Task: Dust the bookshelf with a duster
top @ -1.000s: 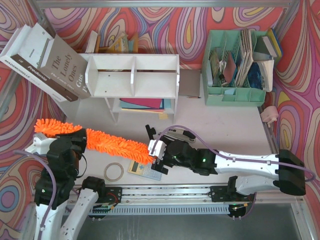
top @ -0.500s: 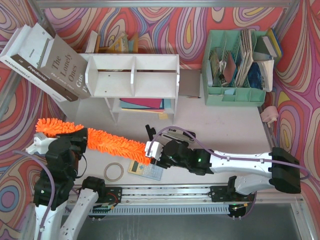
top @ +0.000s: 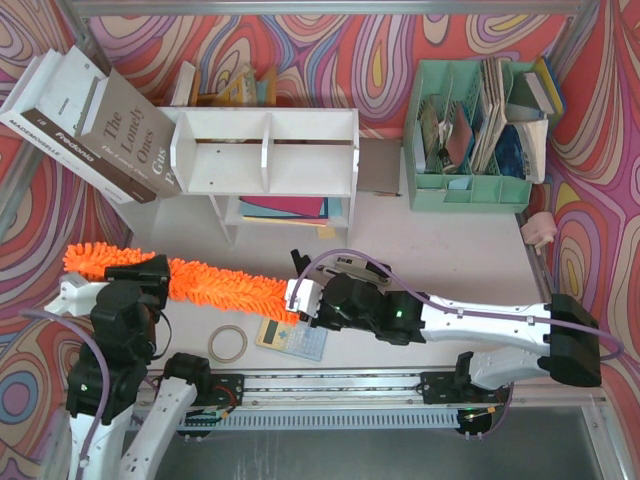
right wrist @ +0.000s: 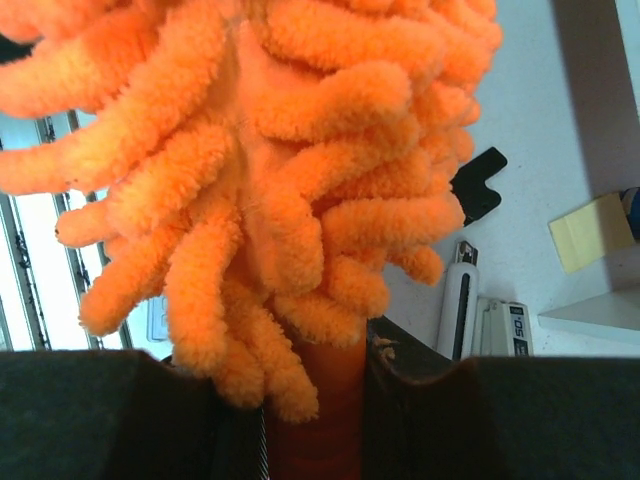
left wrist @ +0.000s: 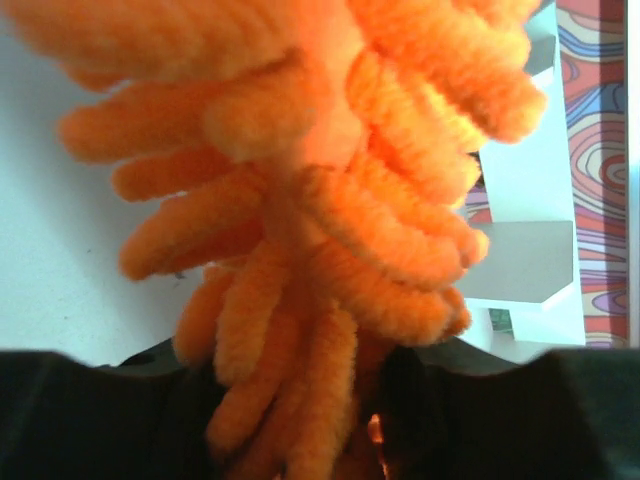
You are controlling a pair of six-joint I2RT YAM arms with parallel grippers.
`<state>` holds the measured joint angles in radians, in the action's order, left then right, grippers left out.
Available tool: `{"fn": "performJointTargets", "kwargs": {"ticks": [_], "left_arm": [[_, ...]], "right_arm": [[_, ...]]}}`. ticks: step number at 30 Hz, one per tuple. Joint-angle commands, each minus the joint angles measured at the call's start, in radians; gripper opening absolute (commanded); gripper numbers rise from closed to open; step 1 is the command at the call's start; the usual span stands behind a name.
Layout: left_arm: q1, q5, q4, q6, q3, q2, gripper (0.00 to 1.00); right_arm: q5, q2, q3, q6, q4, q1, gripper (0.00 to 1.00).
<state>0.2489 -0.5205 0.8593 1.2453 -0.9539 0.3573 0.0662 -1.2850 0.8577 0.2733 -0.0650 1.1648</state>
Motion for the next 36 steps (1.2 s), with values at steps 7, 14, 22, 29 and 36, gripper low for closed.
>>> {"fn": "performJointTargets", "kwargs": {"ticks": [7,14,22,29,36], "left_arm": [[0.000,-0.223,0.108,-0.101,0.009,-0.089,0.94],[0.000,-0.406,0.152,-0.146,0.107,-0.268,0.98],[0.001,-0.450,0.141,-0.211,0.187,-0.348,0.99],[0.001,-0.340,0.005,-0.370,0.246,-0.352,0.98],[0.001,-0.205,-0.071,-0.402,0.338,-0.352,0.98]], "right_arm": [[0.102,-0.032,0.111,0.063,-0.013,-0.002,0.00],[0.134,-0.093,0.150,0.140,0.062,-0.050,0.00],[0.096,-0.197,0.316,0.234,0.017,-0.102,0.00],[0.088,-0.291,0.459,0.299,-0.005,-0.109,0.00],[0.089,-0.368,0.583,0.325,-0.029,-0.135,0.00]]}}
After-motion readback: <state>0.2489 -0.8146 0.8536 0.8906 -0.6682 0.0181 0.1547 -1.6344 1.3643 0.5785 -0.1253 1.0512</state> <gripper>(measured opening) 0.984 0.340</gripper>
